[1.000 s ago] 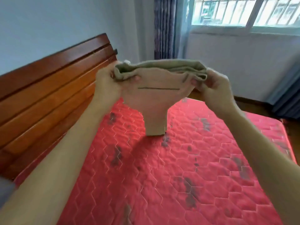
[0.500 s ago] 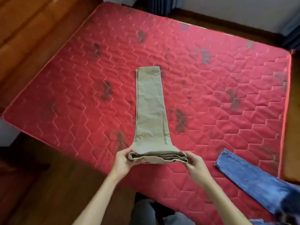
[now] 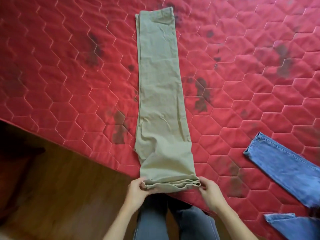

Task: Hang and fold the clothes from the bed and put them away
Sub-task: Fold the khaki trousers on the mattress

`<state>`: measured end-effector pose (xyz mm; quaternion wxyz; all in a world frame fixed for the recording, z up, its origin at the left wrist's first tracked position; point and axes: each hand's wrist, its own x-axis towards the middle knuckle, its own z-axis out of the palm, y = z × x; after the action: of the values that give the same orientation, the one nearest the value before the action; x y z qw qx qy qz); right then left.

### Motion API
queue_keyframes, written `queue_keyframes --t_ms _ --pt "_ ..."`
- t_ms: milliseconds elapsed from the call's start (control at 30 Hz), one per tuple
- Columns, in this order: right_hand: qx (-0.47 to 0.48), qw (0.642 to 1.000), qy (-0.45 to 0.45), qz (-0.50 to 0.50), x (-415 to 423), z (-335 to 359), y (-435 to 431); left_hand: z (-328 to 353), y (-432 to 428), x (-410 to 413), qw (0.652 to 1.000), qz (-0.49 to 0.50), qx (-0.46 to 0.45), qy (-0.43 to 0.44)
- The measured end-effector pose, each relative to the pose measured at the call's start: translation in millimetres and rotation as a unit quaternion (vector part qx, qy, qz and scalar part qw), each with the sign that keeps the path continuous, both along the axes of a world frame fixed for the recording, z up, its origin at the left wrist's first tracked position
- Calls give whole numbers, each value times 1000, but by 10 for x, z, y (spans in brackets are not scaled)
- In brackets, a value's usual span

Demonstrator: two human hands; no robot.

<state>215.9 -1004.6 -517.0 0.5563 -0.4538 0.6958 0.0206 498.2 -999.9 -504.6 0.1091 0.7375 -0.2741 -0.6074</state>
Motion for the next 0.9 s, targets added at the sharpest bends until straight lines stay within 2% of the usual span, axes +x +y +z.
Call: queue_keyframes --t_ms 67,267,400,467,633,767,900 --pt "-22 1000 3 -16 25 -105 -301 -153 -283 78 999 -34 -22 -9" --pt "-82 993 4 -79 102 -522 -1160 -445 -1461 -54 994 -22 -109 -19" --pt "-107 988 -5 -107 237 -772 -1486 -846 -1748 -106 986 64 -140 -58" --pt "-105 988 -13 -116 320 -863 -1569 -1028 -1708 -104 983 120 -124 -68" --pt "-39 982 -28 -181 403 -885 -1479 -1170 -1473 2 985 102 -57 -128" --pt "-28 978 -55 -201 378 -700 -1185 -1125 -1082 104 994 87 4 -71" --pt "-20 989 -86 -121 288 -598 -981 -996 -895 109 994 101 29 9"
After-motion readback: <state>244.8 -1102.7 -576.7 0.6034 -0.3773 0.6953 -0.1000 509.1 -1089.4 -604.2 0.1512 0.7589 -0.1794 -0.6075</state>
